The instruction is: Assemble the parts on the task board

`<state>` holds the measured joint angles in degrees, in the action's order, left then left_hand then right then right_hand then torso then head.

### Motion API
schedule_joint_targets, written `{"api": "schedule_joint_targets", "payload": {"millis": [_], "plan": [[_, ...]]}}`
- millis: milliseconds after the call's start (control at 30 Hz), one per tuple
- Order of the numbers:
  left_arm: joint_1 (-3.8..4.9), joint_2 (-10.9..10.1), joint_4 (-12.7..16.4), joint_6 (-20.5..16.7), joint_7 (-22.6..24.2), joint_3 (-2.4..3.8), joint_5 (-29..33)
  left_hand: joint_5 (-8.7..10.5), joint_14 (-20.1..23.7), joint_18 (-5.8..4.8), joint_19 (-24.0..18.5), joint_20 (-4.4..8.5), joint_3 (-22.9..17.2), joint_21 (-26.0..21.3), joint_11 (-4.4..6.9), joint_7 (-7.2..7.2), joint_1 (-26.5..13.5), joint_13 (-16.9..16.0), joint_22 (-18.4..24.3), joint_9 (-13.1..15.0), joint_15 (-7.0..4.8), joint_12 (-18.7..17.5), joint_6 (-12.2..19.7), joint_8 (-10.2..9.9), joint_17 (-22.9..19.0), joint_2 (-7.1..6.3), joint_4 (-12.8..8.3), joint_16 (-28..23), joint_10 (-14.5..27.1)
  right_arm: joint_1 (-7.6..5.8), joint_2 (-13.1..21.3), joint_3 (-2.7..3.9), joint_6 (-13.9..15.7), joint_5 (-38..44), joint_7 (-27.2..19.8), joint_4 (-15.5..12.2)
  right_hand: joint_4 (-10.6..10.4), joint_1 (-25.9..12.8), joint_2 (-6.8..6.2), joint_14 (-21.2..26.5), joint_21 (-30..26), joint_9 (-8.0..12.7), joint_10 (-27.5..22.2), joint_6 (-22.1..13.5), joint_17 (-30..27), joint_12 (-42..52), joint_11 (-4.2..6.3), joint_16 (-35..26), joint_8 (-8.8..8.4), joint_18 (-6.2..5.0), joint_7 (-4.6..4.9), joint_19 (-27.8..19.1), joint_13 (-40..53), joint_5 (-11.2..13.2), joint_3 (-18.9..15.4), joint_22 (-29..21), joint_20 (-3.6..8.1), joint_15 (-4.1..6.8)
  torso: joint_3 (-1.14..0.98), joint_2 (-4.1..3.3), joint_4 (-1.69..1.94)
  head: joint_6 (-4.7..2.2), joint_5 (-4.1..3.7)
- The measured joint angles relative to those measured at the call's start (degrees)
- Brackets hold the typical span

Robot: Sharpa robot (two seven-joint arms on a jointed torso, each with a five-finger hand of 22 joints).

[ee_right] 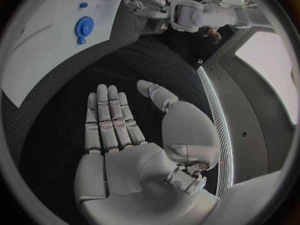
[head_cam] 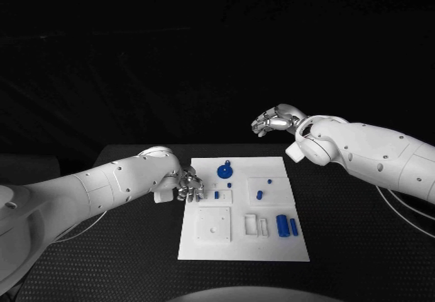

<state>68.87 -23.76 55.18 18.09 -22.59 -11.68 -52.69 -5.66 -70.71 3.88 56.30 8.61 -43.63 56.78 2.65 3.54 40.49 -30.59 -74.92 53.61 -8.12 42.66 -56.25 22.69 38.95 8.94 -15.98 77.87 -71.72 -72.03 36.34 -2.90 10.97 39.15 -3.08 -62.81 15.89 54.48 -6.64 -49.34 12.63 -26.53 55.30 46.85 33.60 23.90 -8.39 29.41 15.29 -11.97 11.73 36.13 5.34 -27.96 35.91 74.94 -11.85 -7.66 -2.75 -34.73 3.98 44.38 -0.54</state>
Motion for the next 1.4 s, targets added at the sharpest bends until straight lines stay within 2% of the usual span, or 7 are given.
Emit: {"api": "schedule_joint_targets", "payload": {"millis": [100,167,233,467,600,833,1400], "plan": [[0.03,0.7,-0.6,0.3,-0.1,0.0,0.6,-4.55,0.2,0.17,0.0,-0.01,-1.5,0.2,0.31,-0.48,-4.8,0.1,0.0,5.5,-0.2,0.8,0.5,4.7,-0.2,0.17,-0.7,0.0,0.3,0.0,0.0,0.0,0.0,0.0,0.0,0.0,0.0,0.0,0.0,0.0,-0.2,0.0,0.0,0.0,0.0,0.0,0.0,0.0,0.0,0.0,0.0,0.0,0.0,-0.4,0.0,0.0,0.0,0.0,0.0,0.0,0.02,0.06,0.0],[0.05,1.1,-0.9,0.3,-0.1,-0.01,0.8,-5.52,0.4,0.38,0.1,-0.14,-1.9,0.4,0.41,-0.59,-6.2,0.3,0.0,7.7,-0.41,1.2,0.6,6.5,-0.3,0.29,-0.7,0.3,0.4,0.0,-0.1,0.0,0.0,0.0,0.0,0.0,0.0,0.0,0.0,0.0,-0.2,0.0,0.0,0.0,-0.1,0.0,0.0,0.0,0.0,0.0,0.0,0.0,-0.1,-0.4,0.0,0.0,0.0,0.0,0.01,0.0,0.01,0.08,0.05],[0.06,1.5,-1.2,0.2,-0.1,-0.01,1.0,-7.52,0.5,-0.33,0.5,0.01,-1.9,0.4,0.61,-0.9,-7.6,0.3,0.0,10.4,-0.53,1.9,0.9,8.7,-0.3,0.45,-0.7,0.5,0.6,0.0,-0.1,0.0,0.0,0.0,0.0,0.0,0.0,0.0,0.0,0.0,-0.2,0.1,0.0,0.0,-0.1,0.0,0.0,0.0,0.0,0.0,0.0,0.0,-0.1,-0.4,0.0,0.0,0.0,0.0,0.01,0.0,0.02,0.06,0.1],[0.06,2.8,-2.3,0.0,-0.2,-0.05,0.5,-9.59,0.9,-0.35,0.5,0.09,-2.1,0.7,0.92,-1.31,-10.5,0.4,0.0,17.3,-1.1,3.9,1.5,13.7,-0.6,0.82,-0.6,1.4,0.9,0.0,-0.2,0.0,-0.1,0.0,0.0,0.0,0.2,0.2,0.23,0.0,-0.2,0.1,0.0,0.0,-0.1,0.0,0.0,0.0,0.0,0.0,0.0,0.0,-0.1,-0.6,0.2,0.0,0.0,0.0,0.01,0.0,0.02,0.01,0.18],[0.06,3.4,-2.6,0.0,-0.1,-0.1,-1.2,-9.59,0.9,-0.35,0.7,0.26,-2.7,1.0,1.13,-1.51,-10.8,0.6,0.0,18.2,-1.1,4.2,1.7,13.9,-0.7,0.64,-0.8,1.4,1.1,0.0,-0.2,0.0,-0.1,0.0,0.1,0.0,0.2,0.2,0.23,0.0,-0.2,0.1,0.0,0.0,-0.1,0.0,0.0,0.0,0.0,0.0,0.0,0.0,-0.1,-0.7,0.2,0.0,0.0,0.0,0.01,0.0,0.01,0.03,0.2],[0.06,4.1,-3.1,-0.1,0.0,-0.34,-5.6,-8.85,0.9,-0.35,1.0,0.29,-4.9,1.1,1.14,-1.42,-7.5,0.9,0.0,18.9,-1.11,4.8,1.8,13.9,-1.1,-2.57,1.3,1.6,1.1,0.0,-0.3,0.0,-0.2,0.0,0.1,0.0,0.2,0.2,0.23,0.0,-0.2,0.1,0.0,0.0,0.0,0.0,0.0,0.0,0.0,0.0,0.0,0.0,-0.2,-0.7,0.2,0.0,0.0,0.0,0.01,-0.01,-0.01,0.12,0.26],[-0.15,4.8,-3.5,-0.7,0.8,-0.5,-11.7,-8.24,0.9,-0.36,1.2,0.49,-6.3,1.6,1.15,-1.43,-5.5,1.1,0.0,19.6,-1.09,5.4,2.0,13.6,-1.2,-4.61,3.7,2.3,1.1,0.0,-0.4,0.0,-0.3,0.0,0.1,0.0,0.2,0.2,0.23,0.0,-0.2,0.1,0.0,0.0,-0.1,0.0,0.0,0.0,0.0,0.0,0.0,0.0,-0.2,-0.9,0.2,0.0,0.0,0.0,0.01,-0.01,0.0,0.24,0.21]]}}
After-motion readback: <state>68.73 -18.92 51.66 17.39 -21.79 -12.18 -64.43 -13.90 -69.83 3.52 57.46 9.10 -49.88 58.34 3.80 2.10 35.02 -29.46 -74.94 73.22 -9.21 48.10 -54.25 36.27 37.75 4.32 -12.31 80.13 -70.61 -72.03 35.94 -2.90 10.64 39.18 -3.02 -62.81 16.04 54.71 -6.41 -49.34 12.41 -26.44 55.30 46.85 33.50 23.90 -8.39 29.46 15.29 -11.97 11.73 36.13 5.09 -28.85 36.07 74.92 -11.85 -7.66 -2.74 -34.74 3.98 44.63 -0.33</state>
